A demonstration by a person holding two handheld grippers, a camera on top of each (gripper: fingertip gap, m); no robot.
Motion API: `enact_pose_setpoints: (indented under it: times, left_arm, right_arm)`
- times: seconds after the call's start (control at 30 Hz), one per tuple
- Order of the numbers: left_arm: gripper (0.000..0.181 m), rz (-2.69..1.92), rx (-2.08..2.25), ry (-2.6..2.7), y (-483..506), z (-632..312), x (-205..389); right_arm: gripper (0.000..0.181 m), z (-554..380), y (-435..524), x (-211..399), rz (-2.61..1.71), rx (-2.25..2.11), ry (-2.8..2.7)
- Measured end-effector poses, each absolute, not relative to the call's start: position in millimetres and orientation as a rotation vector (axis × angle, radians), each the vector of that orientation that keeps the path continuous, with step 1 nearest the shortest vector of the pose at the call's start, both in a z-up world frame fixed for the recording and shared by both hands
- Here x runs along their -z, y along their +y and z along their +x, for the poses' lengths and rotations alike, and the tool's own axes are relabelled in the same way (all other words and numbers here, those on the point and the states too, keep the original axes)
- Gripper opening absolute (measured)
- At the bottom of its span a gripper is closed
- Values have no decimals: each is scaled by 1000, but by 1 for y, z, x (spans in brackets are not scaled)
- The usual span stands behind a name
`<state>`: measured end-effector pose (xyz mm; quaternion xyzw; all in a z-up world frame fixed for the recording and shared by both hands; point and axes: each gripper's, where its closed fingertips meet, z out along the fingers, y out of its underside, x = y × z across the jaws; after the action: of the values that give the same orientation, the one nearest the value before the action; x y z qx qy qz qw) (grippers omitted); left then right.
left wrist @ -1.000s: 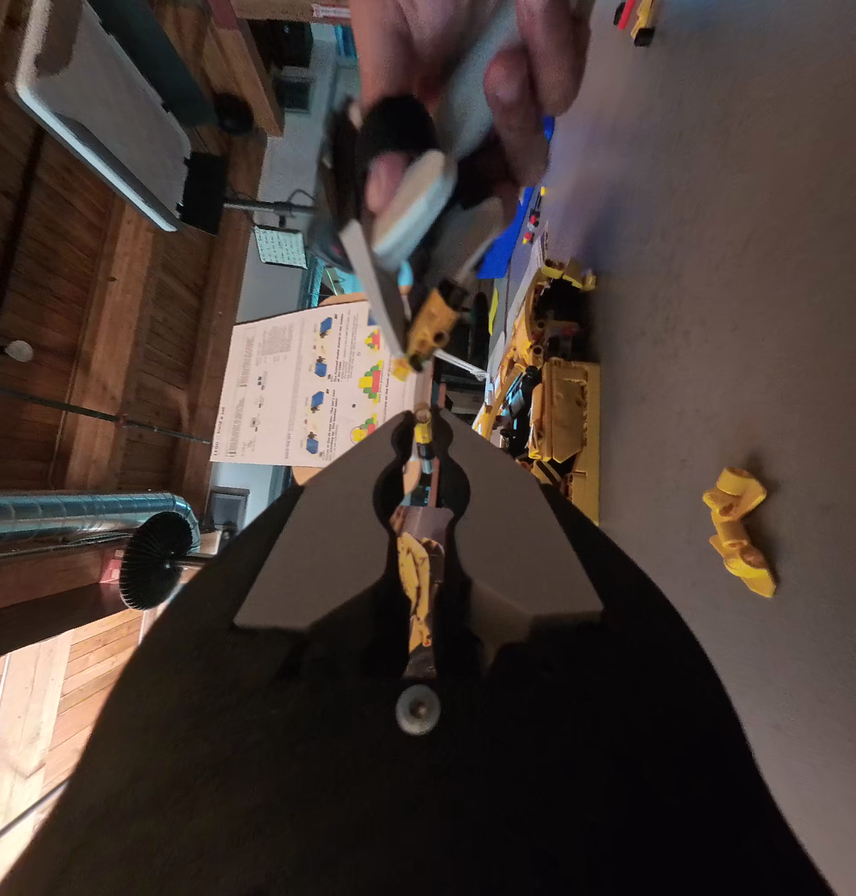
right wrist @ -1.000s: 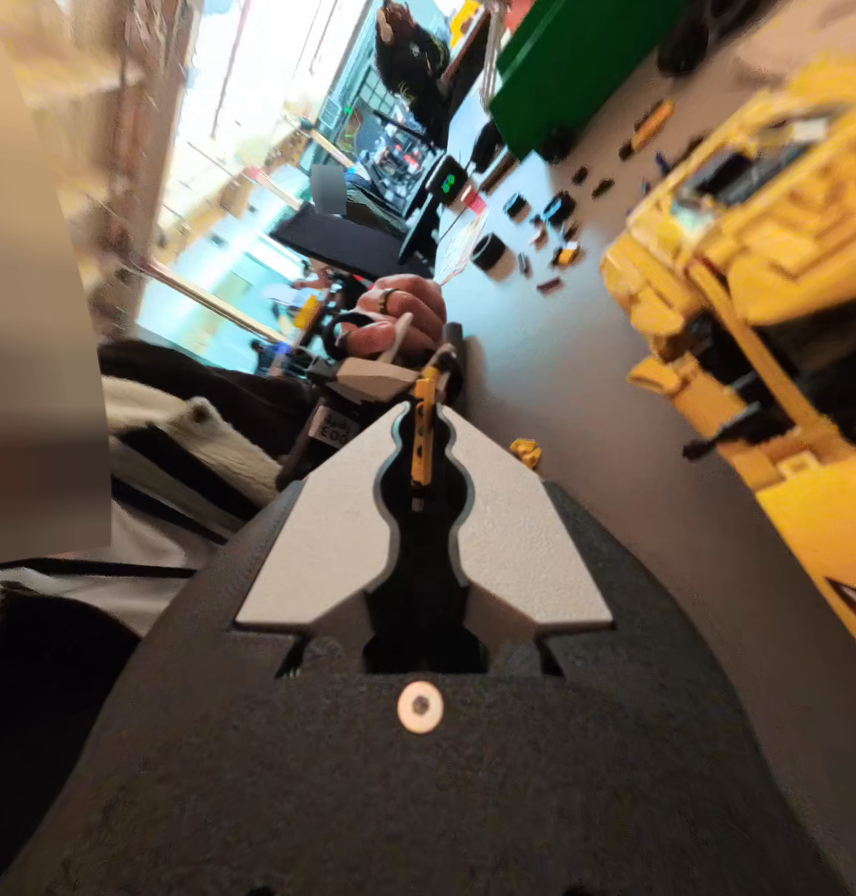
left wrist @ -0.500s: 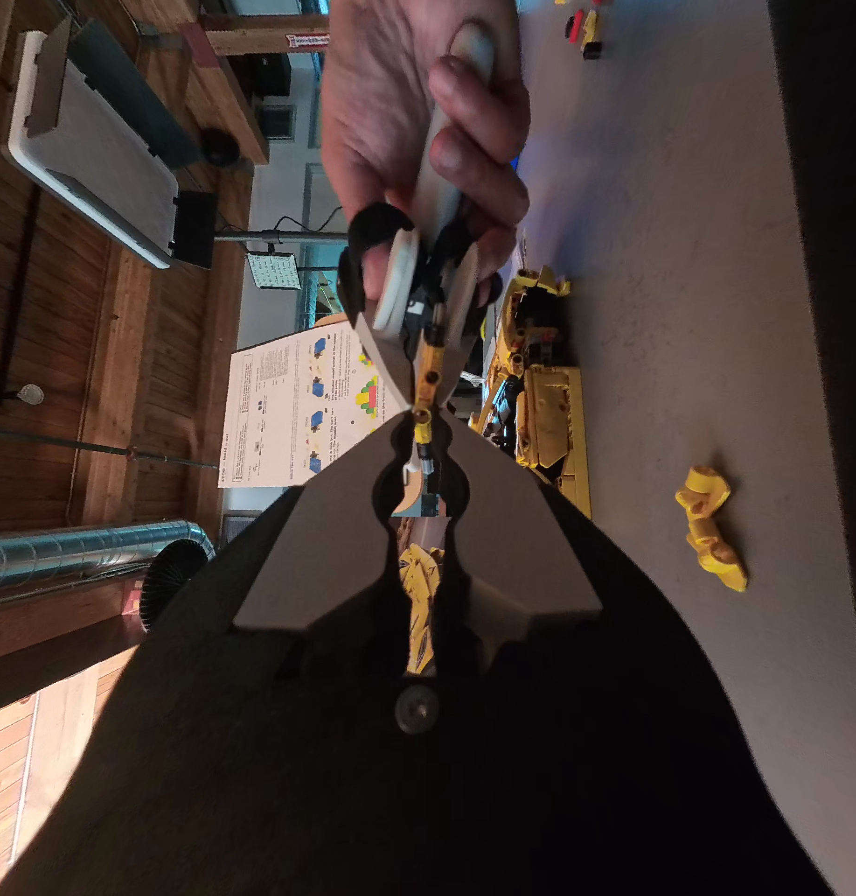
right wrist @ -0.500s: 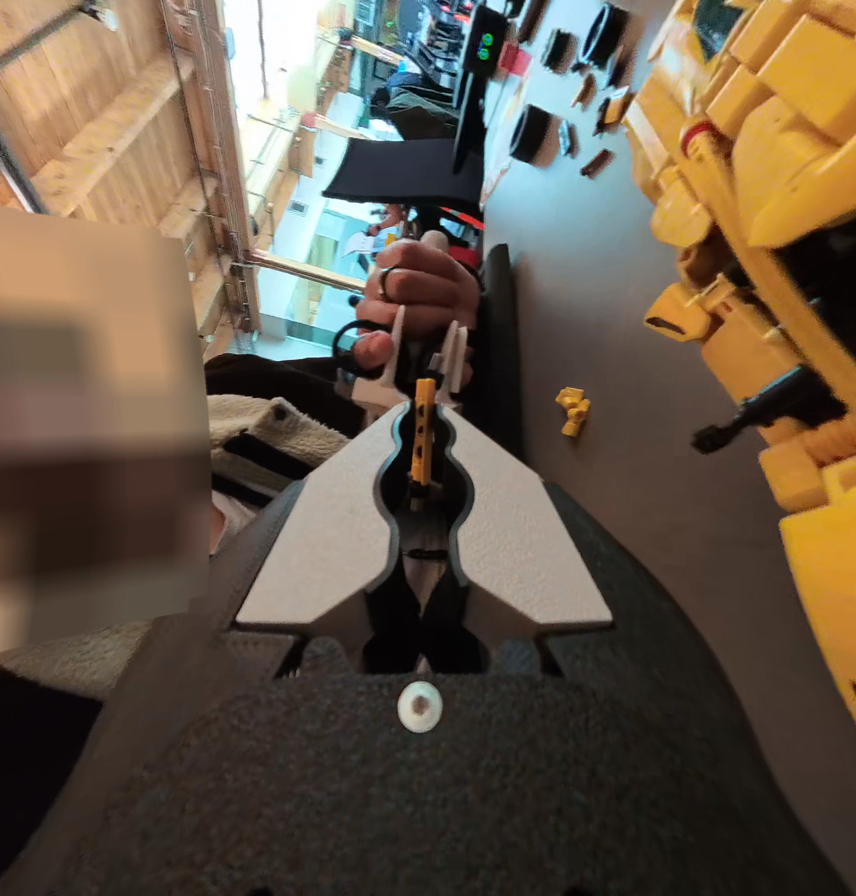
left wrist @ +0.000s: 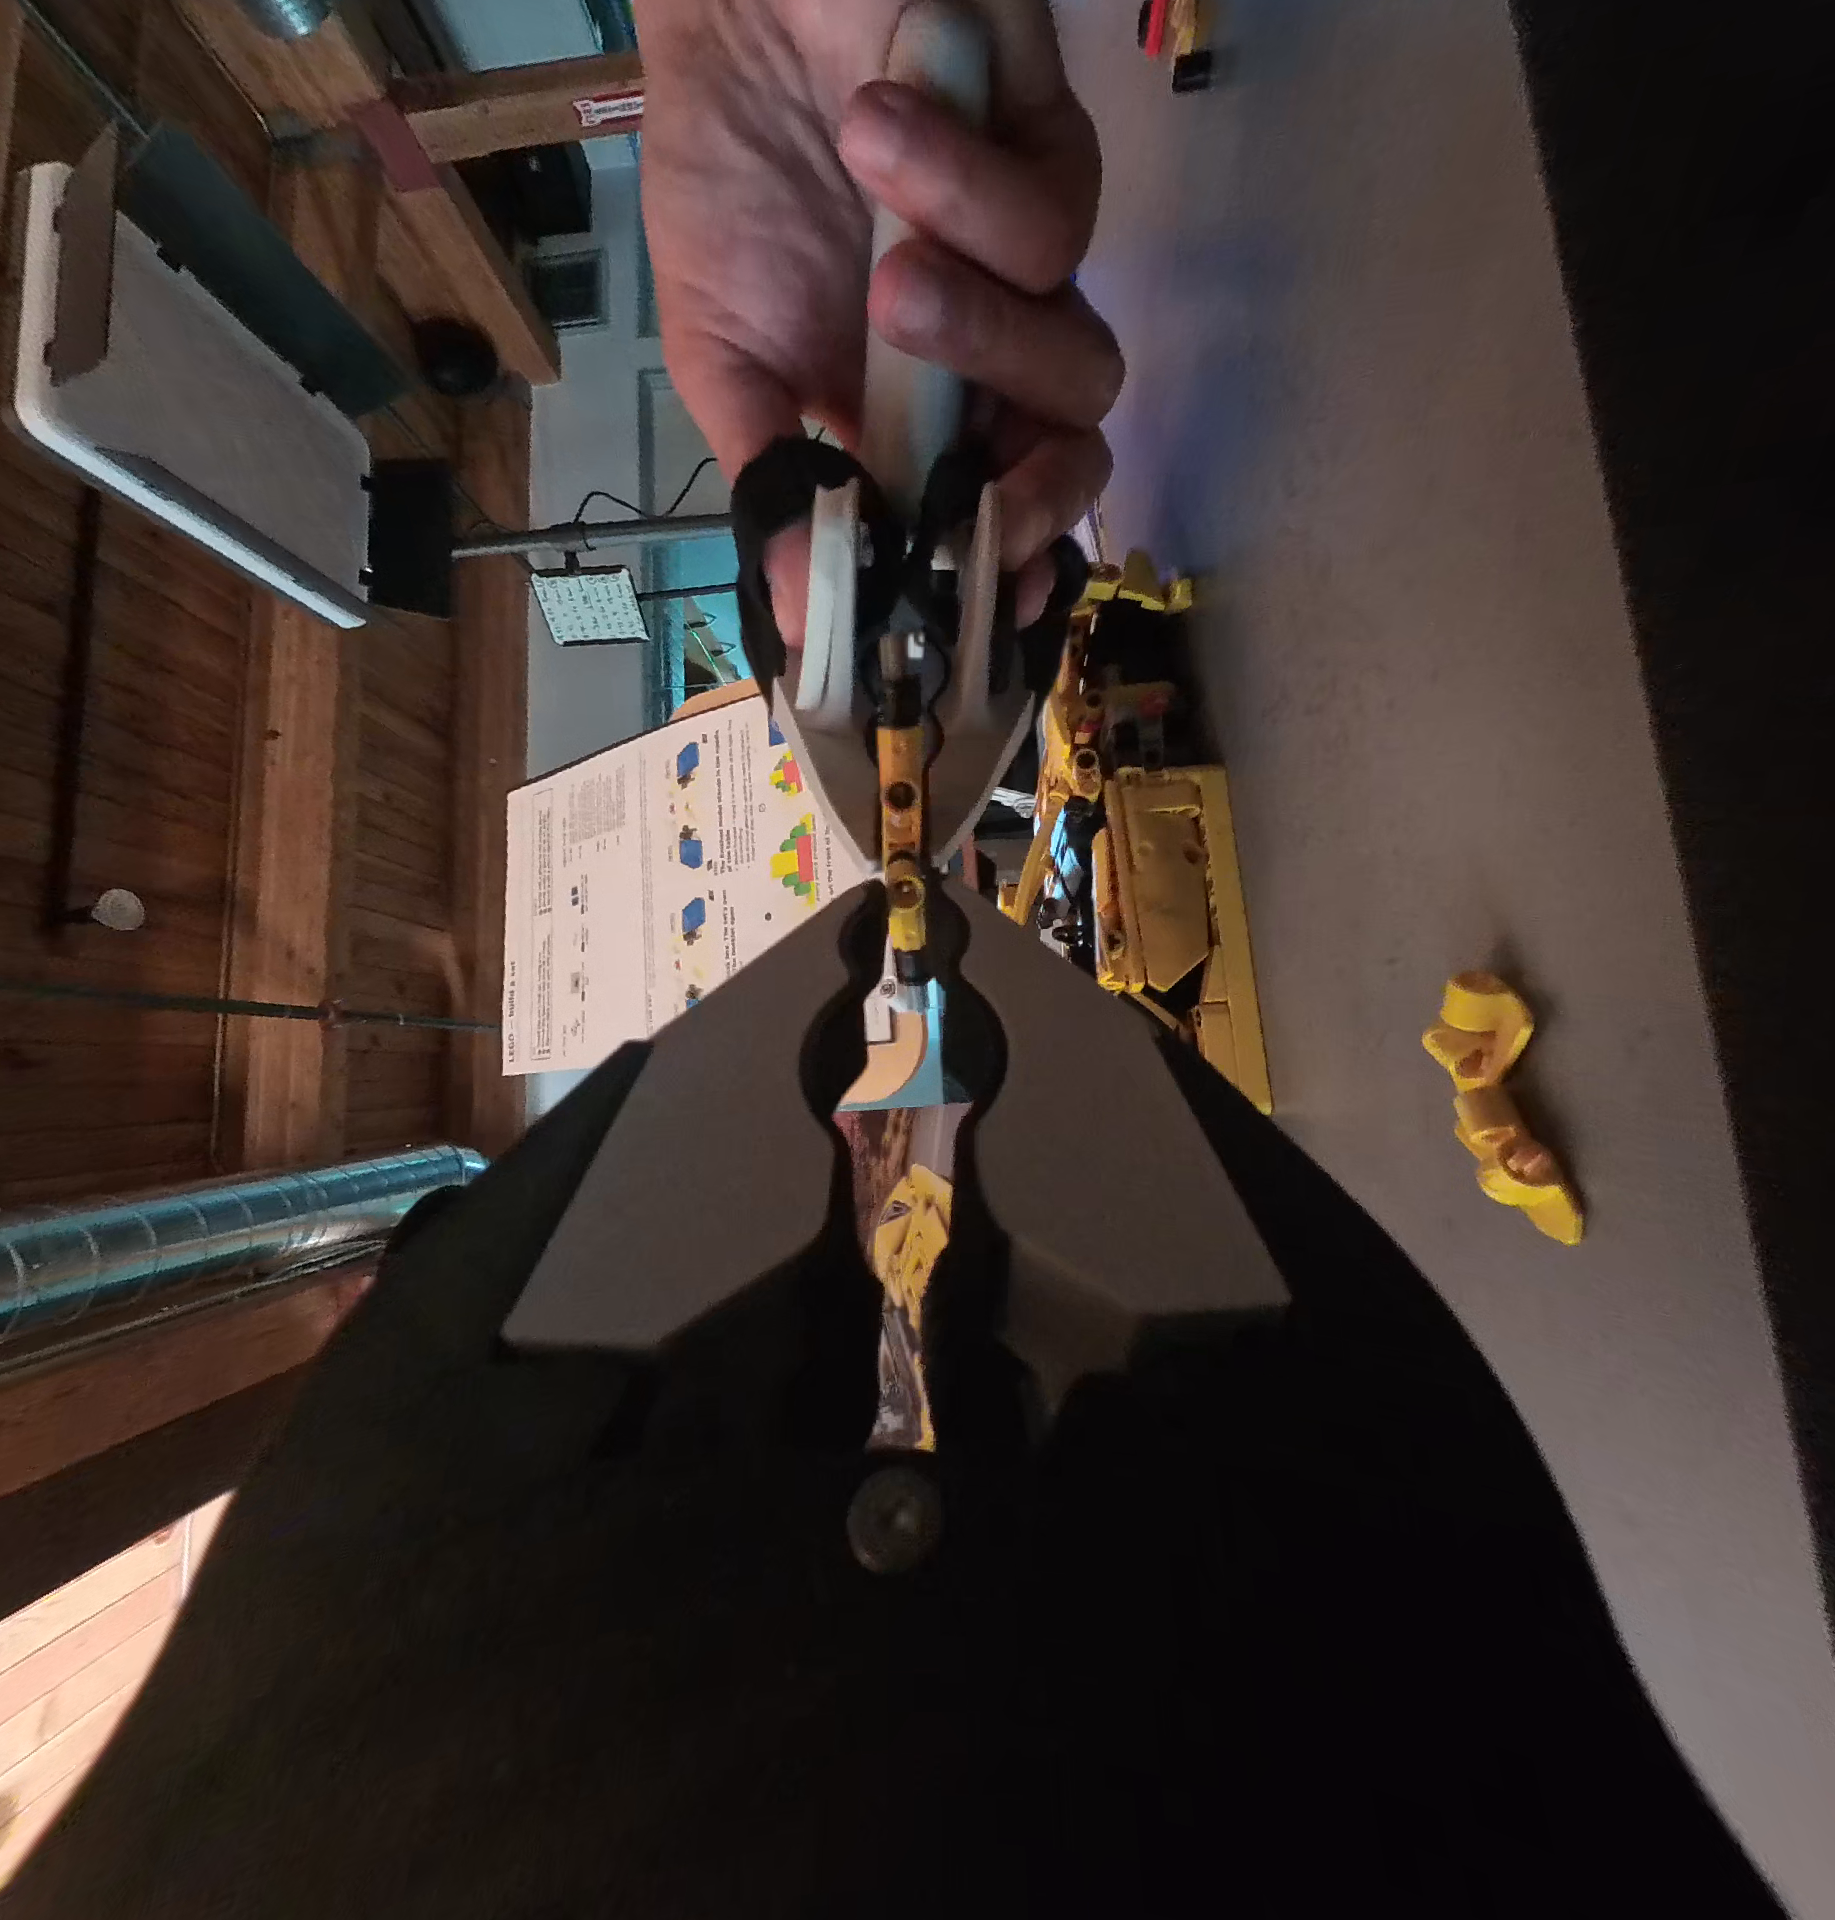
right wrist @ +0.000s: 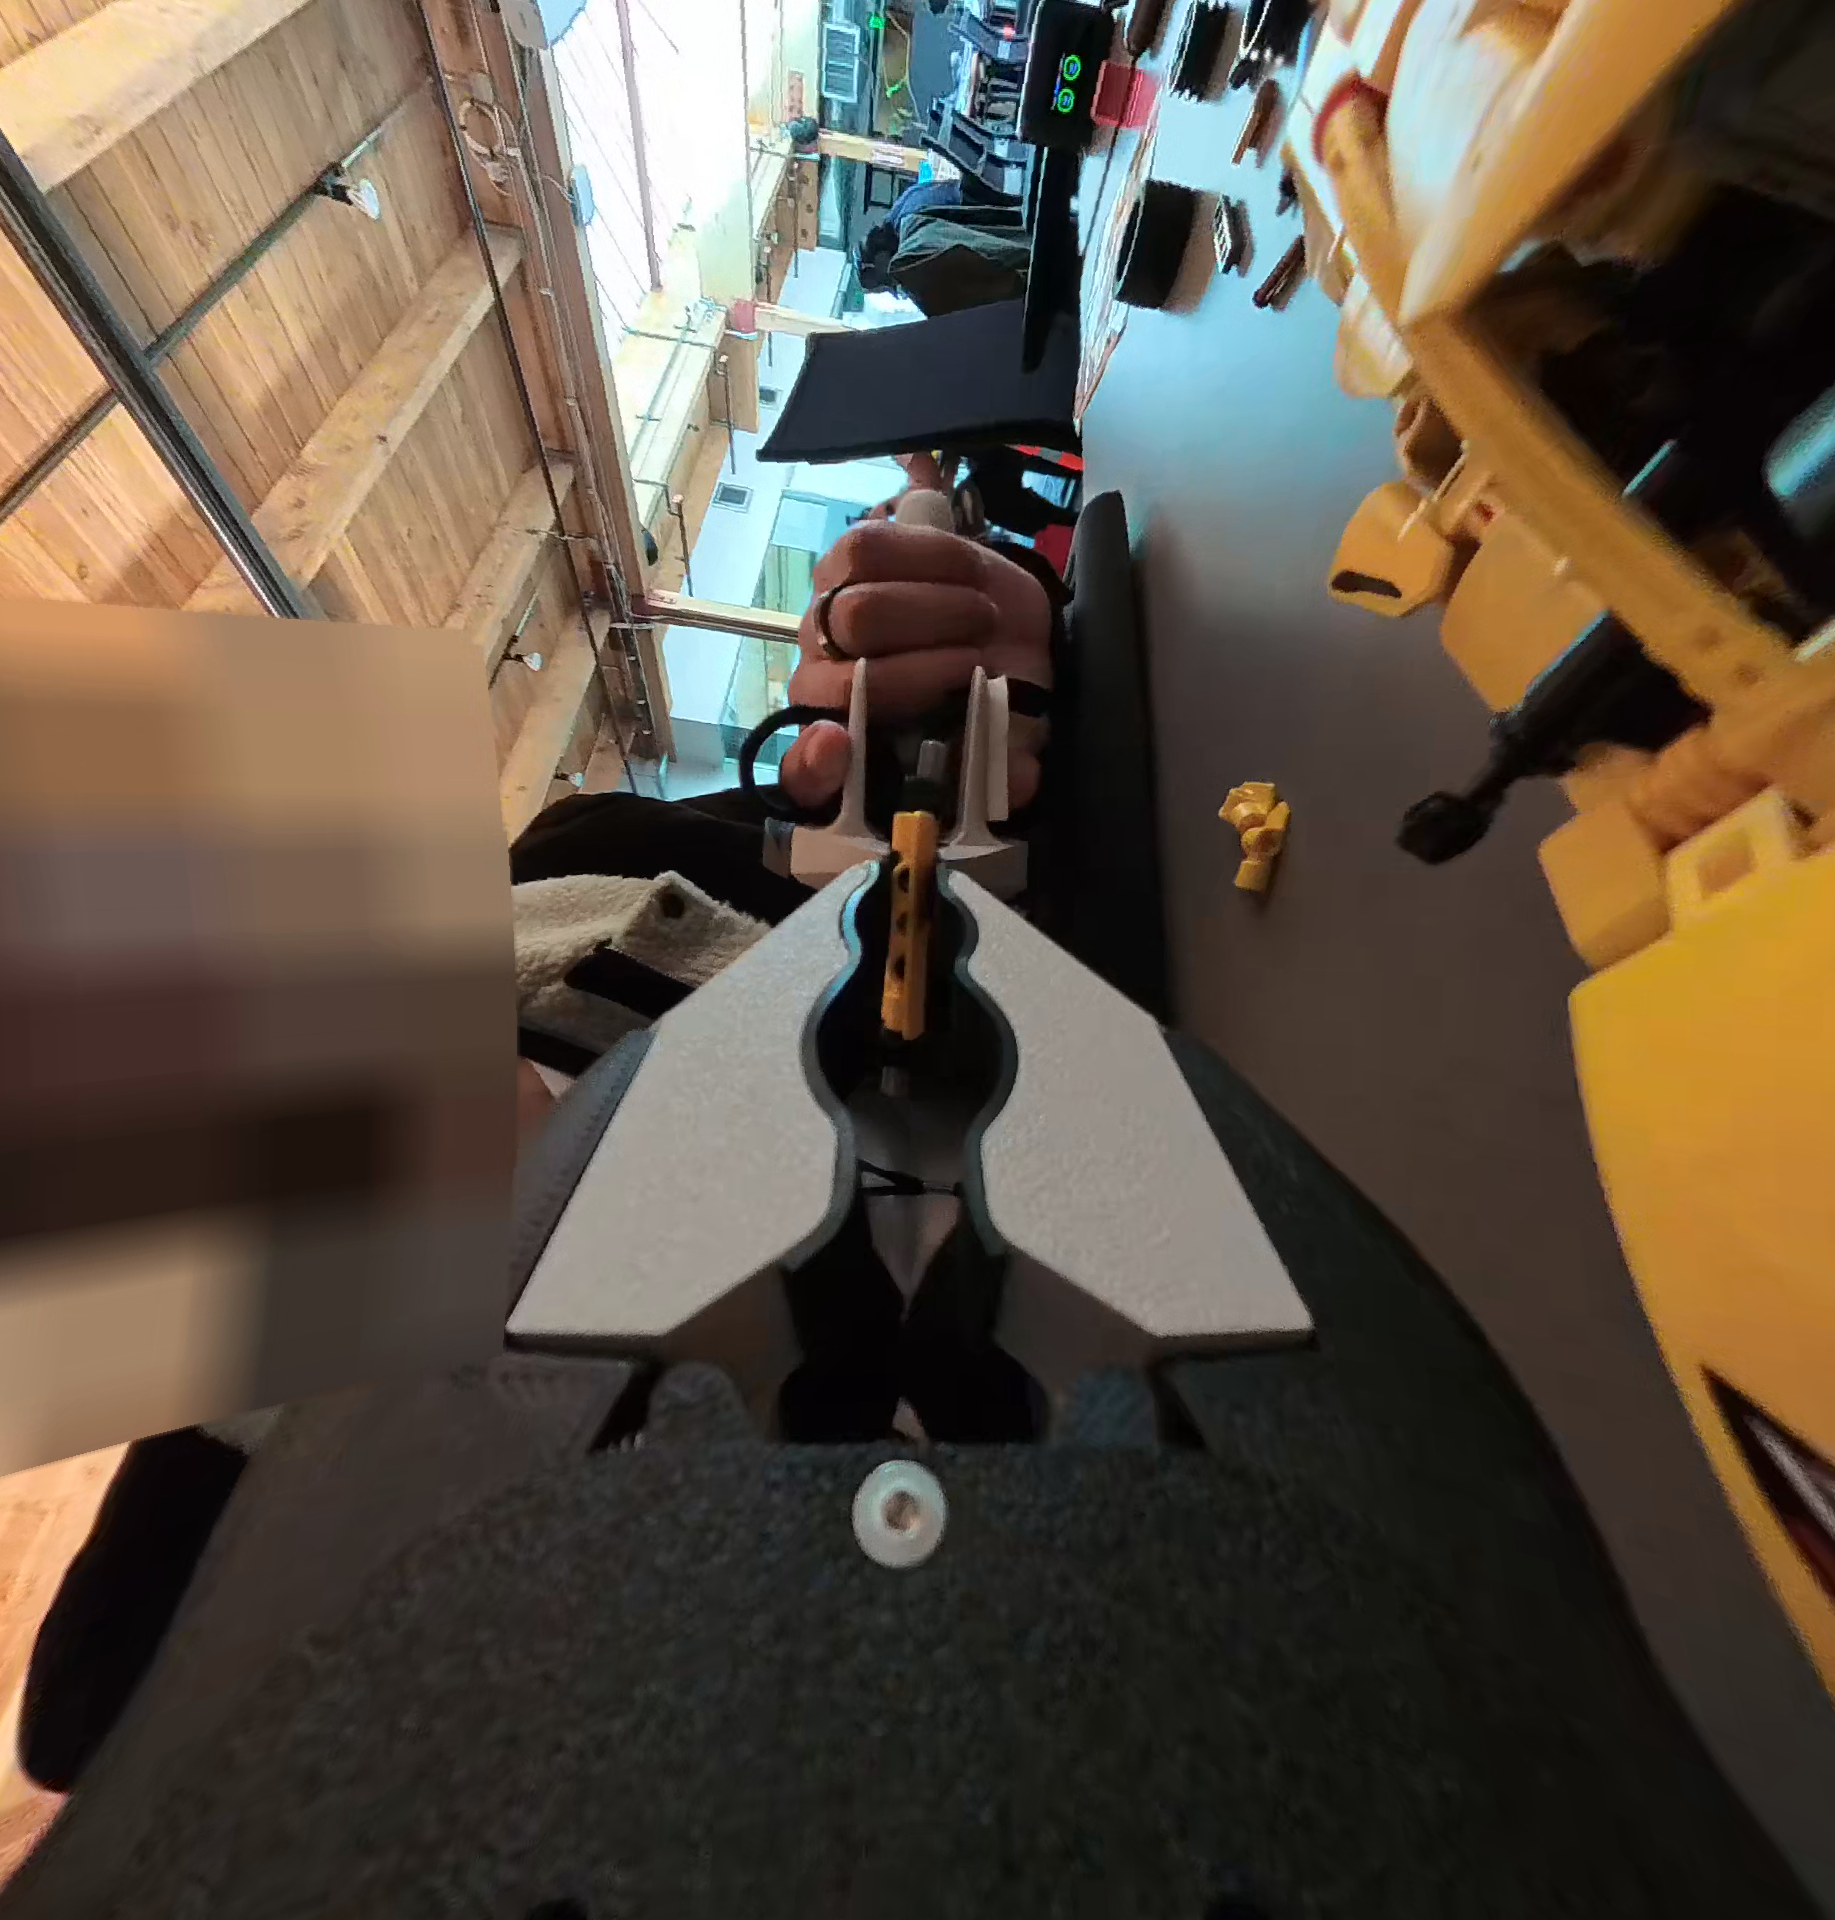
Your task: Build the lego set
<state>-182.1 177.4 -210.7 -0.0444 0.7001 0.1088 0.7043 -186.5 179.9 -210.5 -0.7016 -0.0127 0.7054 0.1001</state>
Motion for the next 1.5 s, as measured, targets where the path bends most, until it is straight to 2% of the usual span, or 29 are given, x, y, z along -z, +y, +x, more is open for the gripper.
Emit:
enact_pose_setpoints:
  times: [0.87,0.97,1.0,1.1,1.17,1.23,1.27,1.43,1.5]
  left_arm:
    - [6,-187,-189,1620,179,-177,222]
    - [6,-217,-223,1615,186,-174,222]
    - [6,-244,-221,1610,190,-175,221]
    - [6,-327,-257,1596,208,-177,219]
    - [6,-385,-264,1607,215,-176,222]
    - [6,-424,-291,1605,222,-176,223]
    - [6,-436,-288,1604,224,-177,222]
    - [6,-408,-283,1625,215,-175,227]
    - [6,-431,-271,1642,214,-175,230]
  right_arm:
    - [7,-191,177,220,-2120,-2091,79]
    - [7,-188,183,222,-2122,-1925,-49]
    - [13,-185,187,218,-2101,-1853,-99]
    - [19,-167,202,211,-2032,-1417,-250]
    - [31,-159,207,205,-1974,-1084,-354]
    - [35,-163,205,200,-1906,-876,-407]
    - [44,-167,204,204,-1917,-796,-434]
    - [43,-182,208,223,-1966,-438,-594]
    - [35,-185,209,230,-2015,-378,-641]
